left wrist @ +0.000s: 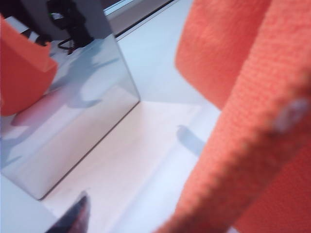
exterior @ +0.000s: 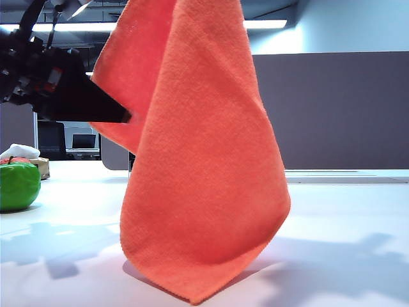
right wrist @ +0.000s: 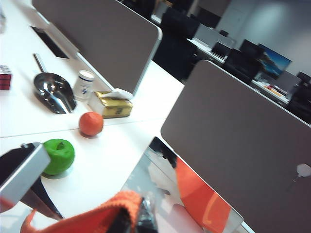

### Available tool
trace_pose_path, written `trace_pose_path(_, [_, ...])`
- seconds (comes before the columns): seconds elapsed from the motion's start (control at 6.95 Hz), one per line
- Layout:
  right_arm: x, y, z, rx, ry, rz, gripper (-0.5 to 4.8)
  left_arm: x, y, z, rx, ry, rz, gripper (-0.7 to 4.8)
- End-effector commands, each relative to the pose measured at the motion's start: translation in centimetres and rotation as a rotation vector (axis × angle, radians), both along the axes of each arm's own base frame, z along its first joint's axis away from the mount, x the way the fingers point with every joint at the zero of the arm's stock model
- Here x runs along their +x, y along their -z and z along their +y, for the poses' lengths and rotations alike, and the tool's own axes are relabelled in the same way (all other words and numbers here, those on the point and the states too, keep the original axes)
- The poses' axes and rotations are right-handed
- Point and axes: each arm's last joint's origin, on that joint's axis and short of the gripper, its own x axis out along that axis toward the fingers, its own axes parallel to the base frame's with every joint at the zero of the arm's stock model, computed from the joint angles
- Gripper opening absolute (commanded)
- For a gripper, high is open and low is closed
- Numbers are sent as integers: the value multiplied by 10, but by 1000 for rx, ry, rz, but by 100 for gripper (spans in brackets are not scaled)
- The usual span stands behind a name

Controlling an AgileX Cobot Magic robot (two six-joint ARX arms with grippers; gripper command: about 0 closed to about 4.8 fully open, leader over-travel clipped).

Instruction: Pick up the cloth from the table and use it to cover the mirror.

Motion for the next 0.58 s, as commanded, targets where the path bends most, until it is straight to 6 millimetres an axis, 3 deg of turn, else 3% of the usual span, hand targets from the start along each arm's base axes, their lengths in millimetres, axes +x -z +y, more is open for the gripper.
trace_pose_path(0.14, [-1, -4, -1, 21, 7, -12, -6, 1, -3, 0, -5, -29, -21, 250])
trace_pose_path(0.29, [-1, -4, -1, 21, 11, -12, -6, 2, -3, 0, -4, -38, -20, 179])
trace_pose_path(0.58, [0, -4, -2, 21, 52, -11, -6, 2, -3, 1, 3, -63, -25, 179])
